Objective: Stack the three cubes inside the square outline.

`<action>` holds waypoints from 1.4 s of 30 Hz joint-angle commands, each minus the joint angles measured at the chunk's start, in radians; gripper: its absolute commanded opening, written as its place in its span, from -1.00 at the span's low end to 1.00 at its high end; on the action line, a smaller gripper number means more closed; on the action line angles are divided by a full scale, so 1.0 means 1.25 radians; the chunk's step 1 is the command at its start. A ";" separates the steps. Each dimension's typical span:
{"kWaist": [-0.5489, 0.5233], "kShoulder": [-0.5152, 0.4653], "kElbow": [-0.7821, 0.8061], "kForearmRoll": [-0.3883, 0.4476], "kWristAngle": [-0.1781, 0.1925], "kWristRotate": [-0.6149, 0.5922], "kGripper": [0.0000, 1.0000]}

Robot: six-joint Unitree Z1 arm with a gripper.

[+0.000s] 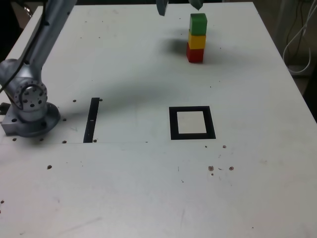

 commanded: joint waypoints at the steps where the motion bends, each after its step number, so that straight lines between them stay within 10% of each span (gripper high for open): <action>1: -0.008 0.029 -0.022 0.010 0.002 0.002 1.00; 32: -0.144 -0.037 0.079 0.003 0.061 -0.012 0.99; 42: -0.138 0.051 -0.110 0.004 -0.007 0.038 1.00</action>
